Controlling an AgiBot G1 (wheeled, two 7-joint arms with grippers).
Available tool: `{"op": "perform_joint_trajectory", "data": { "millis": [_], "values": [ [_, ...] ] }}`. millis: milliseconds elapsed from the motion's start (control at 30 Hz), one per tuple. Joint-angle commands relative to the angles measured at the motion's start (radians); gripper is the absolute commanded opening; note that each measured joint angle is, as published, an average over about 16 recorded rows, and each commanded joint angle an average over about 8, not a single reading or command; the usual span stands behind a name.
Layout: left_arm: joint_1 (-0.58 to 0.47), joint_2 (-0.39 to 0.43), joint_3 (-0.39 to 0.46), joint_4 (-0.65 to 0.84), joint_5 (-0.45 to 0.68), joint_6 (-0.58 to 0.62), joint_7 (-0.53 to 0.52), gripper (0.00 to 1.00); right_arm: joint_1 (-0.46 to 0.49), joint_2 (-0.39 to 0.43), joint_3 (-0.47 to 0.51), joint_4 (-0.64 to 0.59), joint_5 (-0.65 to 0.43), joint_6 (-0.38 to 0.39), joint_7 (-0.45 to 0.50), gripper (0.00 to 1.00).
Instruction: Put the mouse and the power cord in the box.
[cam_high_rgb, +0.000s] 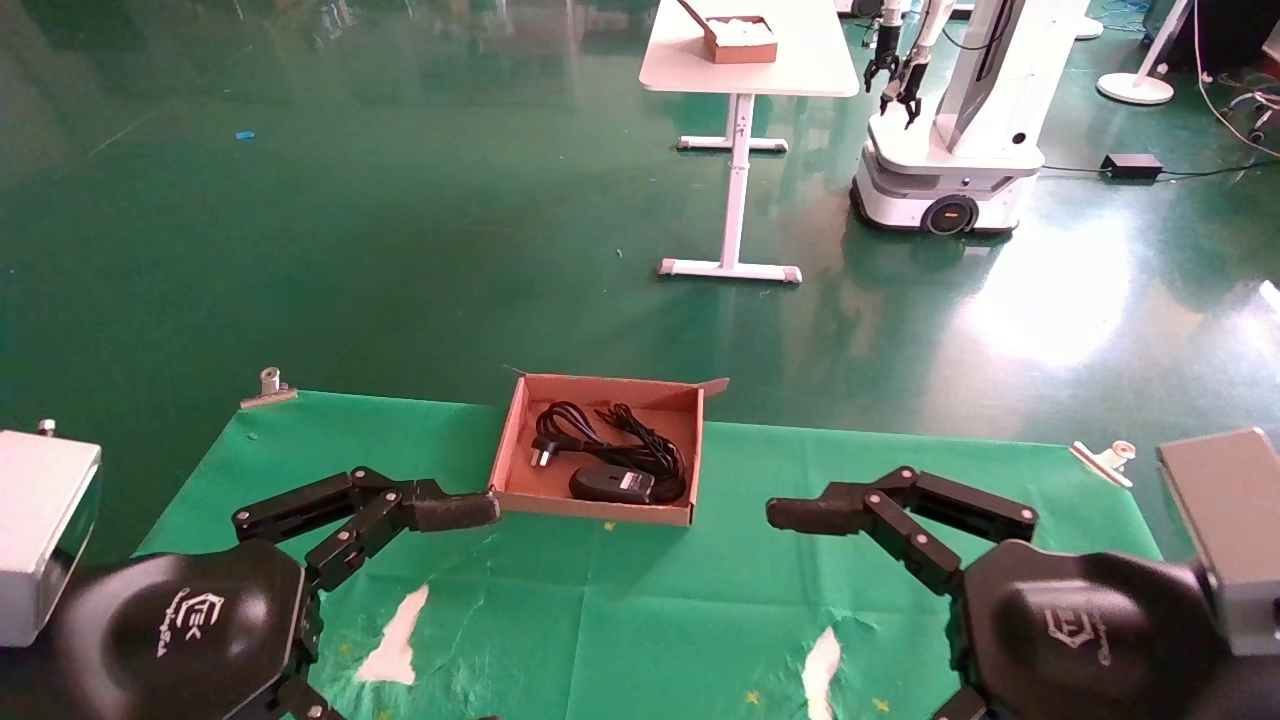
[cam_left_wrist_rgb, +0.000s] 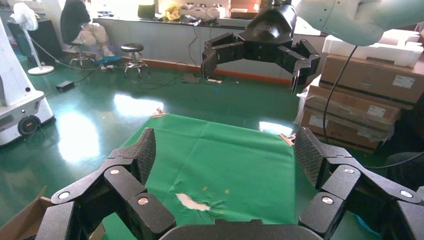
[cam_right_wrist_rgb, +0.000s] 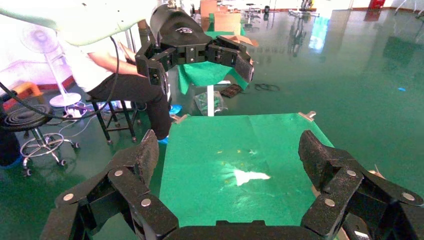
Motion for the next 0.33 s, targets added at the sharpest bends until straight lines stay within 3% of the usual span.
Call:
{"op": "perform_joint_trajectory", "data": {
  "millis": [33, 333],
  "values": [
    [0.000, 0.000, 0.000, 0.000, 0.000, 0.000, 0.000, 1.00, 0.000, 0.000, 0.000, 0.000, 0.000, 0.000, 0.000, 1.00],
    [0.000, 0.000, 0.000, 0.000, 0.000, 0.000, 0.000, 1.00, 0.000, 0.000, 0.000, 0.000, 0.000, 0.000, 0.000, 1.00]
  ]
}}
